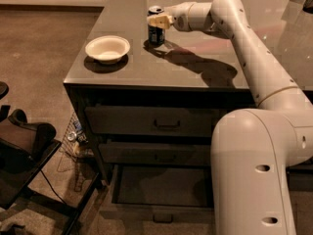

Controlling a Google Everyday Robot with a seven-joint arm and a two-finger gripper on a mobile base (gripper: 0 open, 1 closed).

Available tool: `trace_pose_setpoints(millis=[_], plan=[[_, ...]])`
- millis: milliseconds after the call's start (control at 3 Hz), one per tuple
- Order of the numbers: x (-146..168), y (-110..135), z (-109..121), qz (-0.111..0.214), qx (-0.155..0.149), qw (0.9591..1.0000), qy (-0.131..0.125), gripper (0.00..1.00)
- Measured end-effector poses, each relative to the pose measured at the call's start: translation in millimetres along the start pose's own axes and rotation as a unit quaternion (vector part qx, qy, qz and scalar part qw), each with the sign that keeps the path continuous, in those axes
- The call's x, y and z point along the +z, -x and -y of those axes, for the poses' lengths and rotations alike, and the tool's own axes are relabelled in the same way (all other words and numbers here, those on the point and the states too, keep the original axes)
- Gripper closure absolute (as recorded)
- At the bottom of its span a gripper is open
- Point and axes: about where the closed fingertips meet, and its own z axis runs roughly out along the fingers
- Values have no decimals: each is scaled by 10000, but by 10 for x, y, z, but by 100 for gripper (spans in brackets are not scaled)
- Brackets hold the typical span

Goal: Place pepsi can into bottom drawer

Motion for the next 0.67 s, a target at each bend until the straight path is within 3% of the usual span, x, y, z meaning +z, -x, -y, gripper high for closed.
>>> trace_pose_setpoints(millis=[333, 667], plan=[[33, -12, -22, -6, 6, 10000, 24, 84], [64, -23, -42, -12, 12, 10000, 47, 100]])
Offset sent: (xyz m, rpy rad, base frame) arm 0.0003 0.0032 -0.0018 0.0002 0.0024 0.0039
